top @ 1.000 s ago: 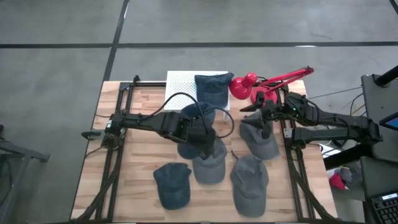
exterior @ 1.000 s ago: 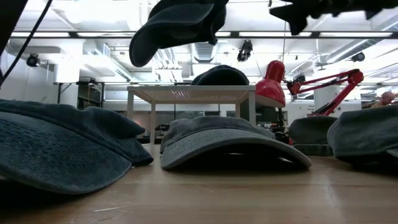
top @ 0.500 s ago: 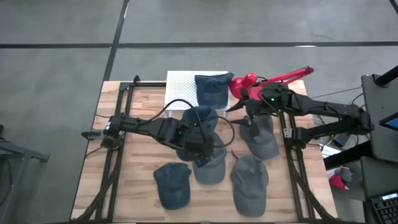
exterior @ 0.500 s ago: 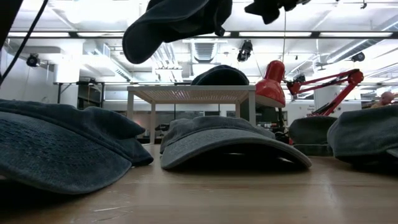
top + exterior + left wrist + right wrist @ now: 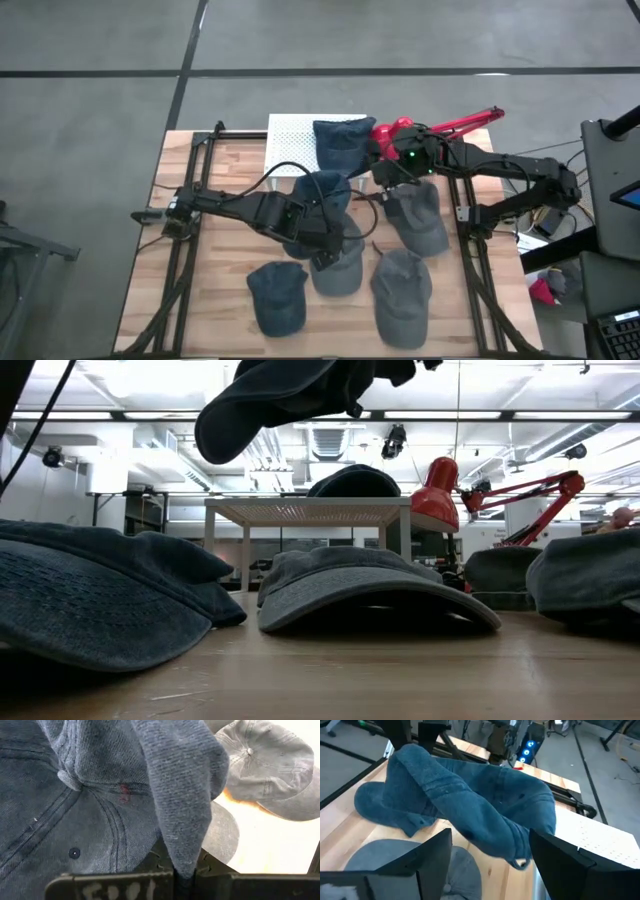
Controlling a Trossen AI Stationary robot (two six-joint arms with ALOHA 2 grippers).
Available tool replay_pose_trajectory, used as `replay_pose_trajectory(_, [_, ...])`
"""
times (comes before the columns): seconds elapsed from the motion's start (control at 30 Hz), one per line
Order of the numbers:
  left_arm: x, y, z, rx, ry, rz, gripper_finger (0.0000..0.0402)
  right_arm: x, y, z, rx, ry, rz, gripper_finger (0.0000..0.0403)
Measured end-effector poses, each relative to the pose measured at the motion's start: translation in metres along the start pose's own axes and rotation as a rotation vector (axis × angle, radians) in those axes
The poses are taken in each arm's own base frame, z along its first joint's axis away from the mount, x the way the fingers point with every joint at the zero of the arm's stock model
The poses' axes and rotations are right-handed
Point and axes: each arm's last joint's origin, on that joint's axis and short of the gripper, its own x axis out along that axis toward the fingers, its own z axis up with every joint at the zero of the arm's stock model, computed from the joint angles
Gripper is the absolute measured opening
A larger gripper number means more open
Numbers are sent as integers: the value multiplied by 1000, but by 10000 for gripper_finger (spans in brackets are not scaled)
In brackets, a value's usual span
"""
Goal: Pick & Place hat
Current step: Stack the left blue cap on top of the blue cap on the shelf
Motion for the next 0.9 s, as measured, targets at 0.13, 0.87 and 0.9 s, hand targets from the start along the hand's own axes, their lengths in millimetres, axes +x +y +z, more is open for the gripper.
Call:
replay_pose_trajectory(0.13, [0, 0, 0, 3, -5, 5, 0, 11, 0, 3, -2, 15, 18, 275])
replay_pose_trajectory(0.87, [0, -1, 2, 29, -39, 20, 0, 33, 14, 26, -2, -15, 90, 212])
replay_pose_trajectory(0.9, [0, -1, 2, 28, -42, 20, 0, 33, 14, 26, 9, -14, 90, 198])
